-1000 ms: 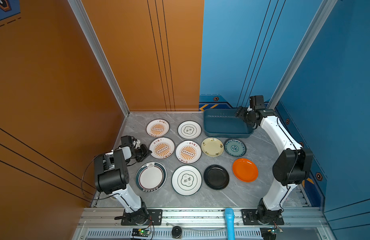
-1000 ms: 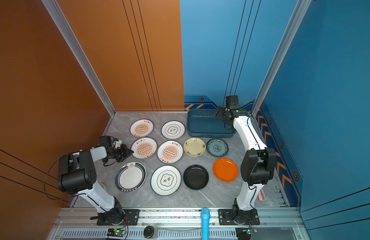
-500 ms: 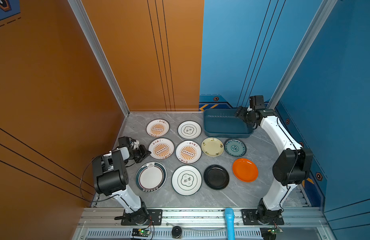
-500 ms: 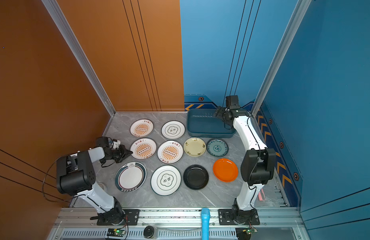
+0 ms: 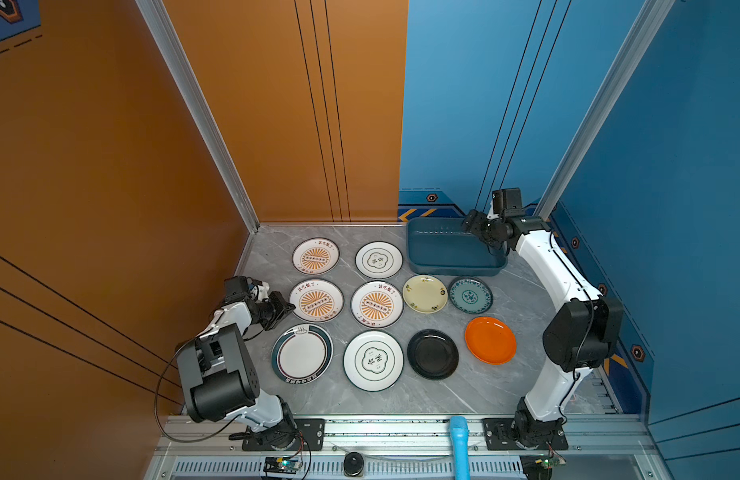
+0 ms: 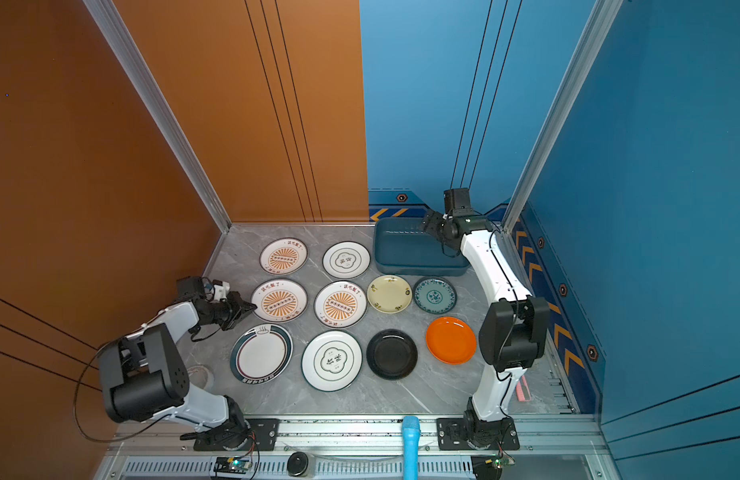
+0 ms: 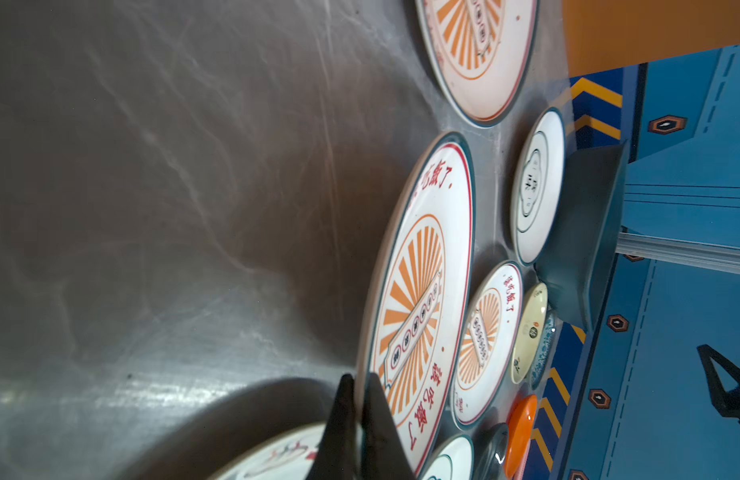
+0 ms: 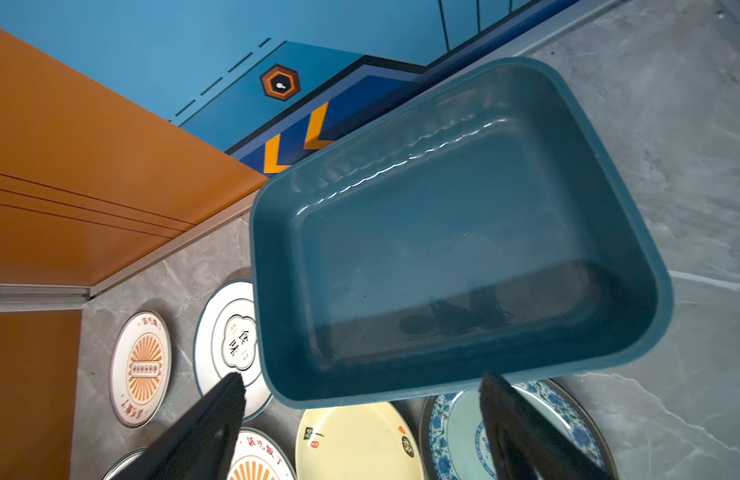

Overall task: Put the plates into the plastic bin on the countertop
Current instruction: 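Lower the left gripper and pinch the sunburst plate's rim, then lift plate upright with left gripper while right gripper approaches it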

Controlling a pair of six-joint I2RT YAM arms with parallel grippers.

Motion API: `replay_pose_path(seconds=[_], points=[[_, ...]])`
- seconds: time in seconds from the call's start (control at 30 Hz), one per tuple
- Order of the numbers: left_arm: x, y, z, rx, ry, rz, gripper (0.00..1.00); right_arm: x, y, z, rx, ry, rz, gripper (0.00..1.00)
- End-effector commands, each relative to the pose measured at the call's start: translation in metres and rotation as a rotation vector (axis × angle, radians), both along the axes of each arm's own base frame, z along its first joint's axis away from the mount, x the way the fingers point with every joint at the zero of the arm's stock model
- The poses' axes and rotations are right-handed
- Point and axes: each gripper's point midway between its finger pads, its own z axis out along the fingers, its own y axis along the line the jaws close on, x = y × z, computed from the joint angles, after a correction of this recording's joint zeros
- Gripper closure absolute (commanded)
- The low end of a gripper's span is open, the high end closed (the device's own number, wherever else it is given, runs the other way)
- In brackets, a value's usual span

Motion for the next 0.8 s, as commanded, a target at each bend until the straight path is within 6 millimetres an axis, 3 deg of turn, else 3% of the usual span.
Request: replay_pose_path(seconds=[0.0,0.07,0.23,0.4,0.63,0.77], points=[[0.0,-0.003,0.033,-0.03,-0.071,0.034,1.0,0.006,0.022,0.004,0.067,-0.013,0.071,0.1],[0.001,-0.004,0.05,-0.035,-0.111,0.053,1.0,0.012,0.037,0.021,0.118,-0.059,0.121,0.1],[0.007,-0.013,0.09,-0.075,-0.202,0.088,1.0,0.018,0.07,0.033,0.221,-0.092,0.255,0.1],[0.03,-0.035,0.125,-0.118,-0.305,0.104,1.0,0.02,0.1,0.039,0.345,-0.094,0.393,0.1],[0.084,-0.097,0.166,-0.13,-0.368,-0.044,1.0,0.013,0.156,0.044,0.469,-0.078,0.575,0.1],[0.111,-0.13,0.182,-0.142,-0.399,-0.104,1.0,0.006,0.171,0.037,0.478,-0.051,0.611,0.1]])
